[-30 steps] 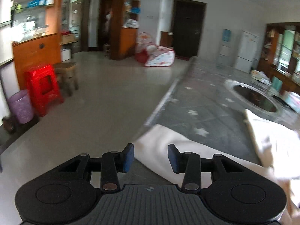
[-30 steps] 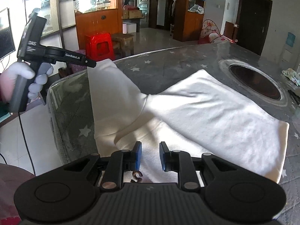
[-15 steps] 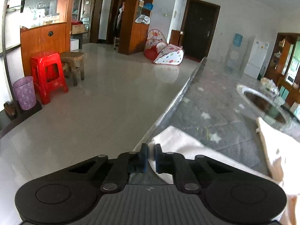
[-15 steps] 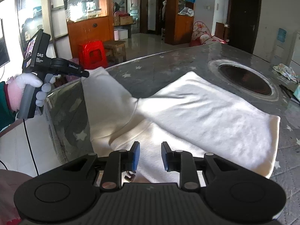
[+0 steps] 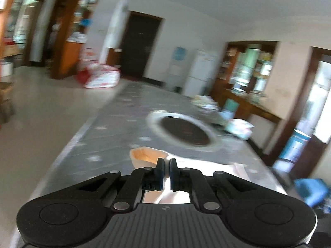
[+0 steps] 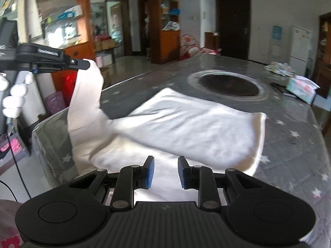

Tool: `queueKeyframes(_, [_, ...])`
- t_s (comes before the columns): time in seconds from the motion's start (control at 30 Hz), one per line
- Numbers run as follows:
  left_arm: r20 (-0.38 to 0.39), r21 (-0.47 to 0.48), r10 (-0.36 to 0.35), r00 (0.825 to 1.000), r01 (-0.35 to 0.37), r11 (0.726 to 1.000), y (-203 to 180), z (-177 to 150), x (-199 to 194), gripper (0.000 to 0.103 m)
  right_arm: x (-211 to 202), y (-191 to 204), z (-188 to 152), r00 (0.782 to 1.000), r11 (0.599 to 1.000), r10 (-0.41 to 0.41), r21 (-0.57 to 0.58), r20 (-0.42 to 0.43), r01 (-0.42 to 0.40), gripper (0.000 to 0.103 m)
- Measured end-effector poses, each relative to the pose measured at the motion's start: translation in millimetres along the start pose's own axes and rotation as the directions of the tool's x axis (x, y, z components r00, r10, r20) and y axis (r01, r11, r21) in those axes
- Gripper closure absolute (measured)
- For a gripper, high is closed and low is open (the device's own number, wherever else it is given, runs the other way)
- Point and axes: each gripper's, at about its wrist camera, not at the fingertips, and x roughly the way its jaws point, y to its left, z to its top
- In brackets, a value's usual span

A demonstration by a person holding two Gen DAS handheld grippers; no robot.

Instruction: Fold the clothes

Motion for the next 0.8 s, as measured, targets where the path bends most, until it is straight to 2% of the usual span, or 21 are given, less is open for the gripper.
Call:
queueKeyframes(0.13, [-0.033, 0.056, -0.129, 0.991, 0.131, 0.990, -50.5, -0.9, 11.9, 0.097, -14.7, -19.1, -10.2, 0.999, 0.998, -0.038, 0.056, 0.028, 0.036, 0.079])
queueKeyframes(0.33, [-0.131, 0.148, -0.270, 0.954, 0.288, 0.946, -113.5, -21.5, 37.5, 0.097, -29.7, -39.4, -25.2, 0.996, 0.991, -0.083, 0.112, 0.038, 0.078, 0.079])
queueKeyframes(0.47, [-0.200, 0.233, -0.285, 0.937, 0.328, 0.916, -139.1, -46.8, 48.3, 0.096, -36.2, -46.7, -31.1, 0.994, 0.987, -0.102, 0.131, 0.037, 0.096, 0.079])
queueKeyframes(0.57, [-0.264, 0.250, -0.317, 0.911, 0.382, 0.889, -143.8, -62.9, 49.9, 0.083, -37.2, -47.9, -32.7, 0.994, 0.985, -0.106, 0.138, 0.035, 0.101, 0.079])
queueKeyframes(0.63, [-0.283, 0.289, -0.317, 0.906, 0.395, 0.872, -143.1, -72.4, 45.1, 0.078, -35.8, -47.3, -32.0, 0.994, 0.986, -0.104, 0.137, 0.031, 0.099, 0.079])
queueKeyframes(0.67, [-0.284, 0.304, -0.313, 0.906, 0.394, 0.867, -140.6, -75.9, 42.6, 0.076, -34.5, -46.5, -31.2, 0.994, 0.986, -0.101, 0.136, 0.028, 0.096, 0.079])
queueKeyframes(0.8, [-0.272, 0.329, -0.243, 0.931, 0.327, 0.886, -111.3, -86.5, 29.8, 0.068, -26.4, -40.3, -27.1, 0.997, 0.991, -0.073, 0.116, 0.015, 0.071, 0.079])
